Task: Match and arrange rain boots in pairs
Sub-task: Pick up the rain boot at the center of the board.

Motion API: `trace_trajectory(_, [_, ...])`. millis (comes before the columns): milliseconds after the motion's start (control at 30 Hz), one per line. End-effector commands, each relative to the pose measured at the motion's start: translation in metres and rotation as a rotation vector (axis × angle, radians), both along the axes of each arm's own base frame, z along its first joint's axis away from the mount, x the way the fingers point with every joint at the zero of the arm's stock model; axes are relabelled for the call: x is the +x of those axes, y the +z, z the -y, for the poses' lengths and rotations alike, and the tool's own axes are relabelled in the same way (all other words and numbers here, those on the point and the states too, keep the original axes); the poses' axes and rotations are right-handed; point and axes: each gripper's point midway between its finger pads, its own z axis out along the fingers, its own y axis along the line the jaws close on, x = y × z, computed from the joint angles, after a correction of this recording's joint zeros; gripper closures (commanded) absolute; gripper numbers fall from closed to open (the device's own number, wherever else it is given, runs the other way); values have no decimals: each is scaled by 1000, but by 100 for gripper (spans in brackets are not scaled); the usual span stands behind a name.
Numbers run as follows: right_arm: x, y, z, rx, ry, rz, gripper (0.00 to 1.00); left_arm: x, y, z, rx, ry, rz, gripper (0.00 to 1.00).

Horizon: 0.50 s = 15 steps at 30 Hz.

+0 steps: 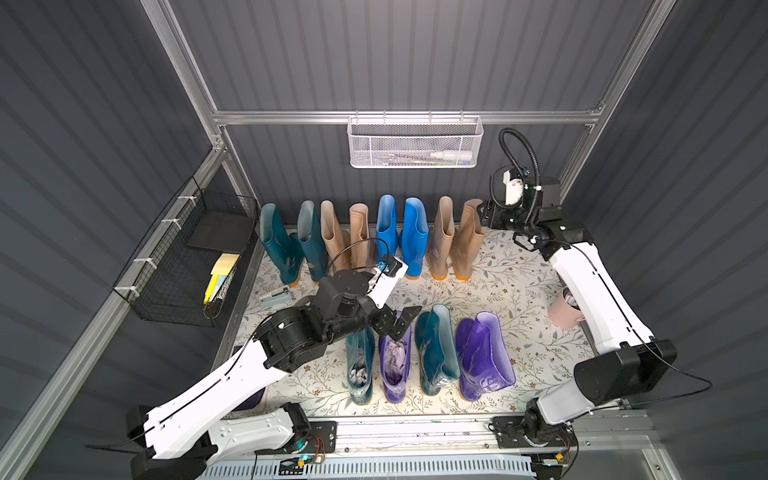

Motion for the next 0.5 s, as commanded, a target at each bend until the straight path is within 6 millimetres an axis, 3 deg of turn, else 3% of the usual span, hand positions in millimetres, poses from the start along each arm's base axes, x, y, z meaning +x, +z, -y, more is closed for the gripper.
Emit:
trace_trajectory(0, [-17, 5, 7, -19, -8, 4, 24, 0, -4, -3, 36, 15, -31, 1])
trace_trajectory(467, [-72, -18, 13, 38, -14, -57, 17, 22, -11, 9, 53, 101, -54, 0])
